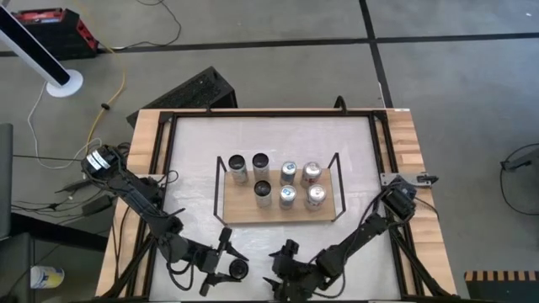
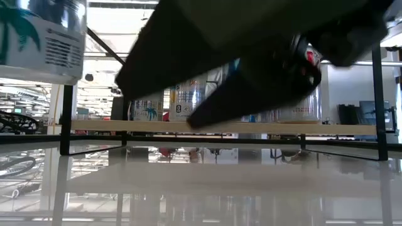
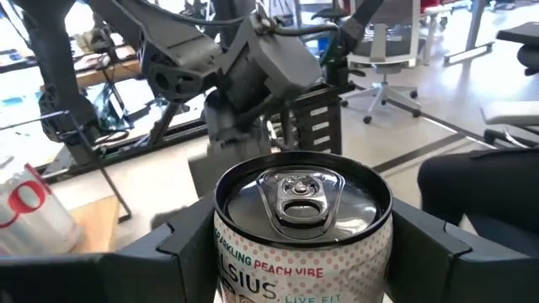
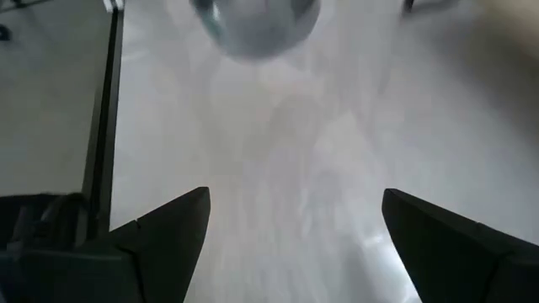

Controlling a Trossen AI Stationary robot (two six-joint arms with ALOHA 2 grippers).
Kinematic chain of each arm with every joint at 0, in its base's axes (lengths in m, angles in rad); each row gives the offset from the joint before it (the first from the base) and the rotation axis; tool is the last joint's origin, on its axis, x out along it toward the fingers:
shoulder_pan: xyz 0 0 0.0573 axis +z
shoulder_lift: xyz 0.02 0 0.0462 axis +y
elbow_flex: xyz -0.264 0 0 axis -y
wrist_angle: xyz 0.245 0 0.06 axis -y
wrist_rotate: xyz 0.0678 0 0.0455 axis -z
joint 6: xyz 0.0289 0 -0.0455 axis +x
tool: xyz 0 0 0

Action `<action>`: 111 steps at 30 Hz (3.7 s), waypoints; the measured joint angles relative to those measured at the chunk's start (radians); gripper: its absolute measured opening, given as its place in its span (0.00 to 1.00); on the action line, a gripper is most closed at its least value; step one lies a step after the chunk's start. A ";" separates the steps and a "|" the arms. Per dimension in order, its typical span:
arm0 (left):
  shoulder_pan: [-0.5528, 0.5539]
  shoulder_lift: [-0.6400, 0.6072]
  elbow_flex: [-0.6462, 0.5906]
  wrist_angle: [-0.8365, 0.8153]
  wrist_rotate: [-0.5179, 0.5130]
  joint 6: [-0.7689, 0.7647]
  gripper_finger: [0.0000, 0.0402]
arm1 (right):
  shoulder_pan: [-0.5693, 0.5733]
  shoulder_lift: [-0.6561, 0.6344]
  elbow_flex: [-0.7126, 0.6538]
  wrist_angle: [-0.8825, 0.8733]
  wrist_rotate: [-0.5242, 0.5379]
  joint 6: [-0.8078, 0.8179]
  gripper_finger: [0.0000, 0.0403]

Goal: Place canned beverage on shelf
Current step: Put the white pink soda can on the shelf aligned with the other white pink soda can

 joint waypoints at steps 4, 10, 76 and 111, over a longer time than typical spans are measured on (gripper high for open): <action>0.002 -0.001 0.000 0.039 -0.019 0.030 0.58 | -0.024 0.002 0.000 0.005 -0.102 0.046 0.93; -0.006 -0.122 0.041 0.045 -0.026 0.140 0.58 | -0.023 0.002 0.000 0.010 -0.096 0.062 0.93; 0.129 -0.362 0.207 -0.411 0.163 0.172 0.58 | -0.177 -0.174 0.082 0.644 -0.054 -0.959 0.64; 0.027 -0.434 0.204 -0.511 -0.073 -0.014 0.58 | -0.083 -0.184 0.074 -0.312 0.083 -0.251 0.91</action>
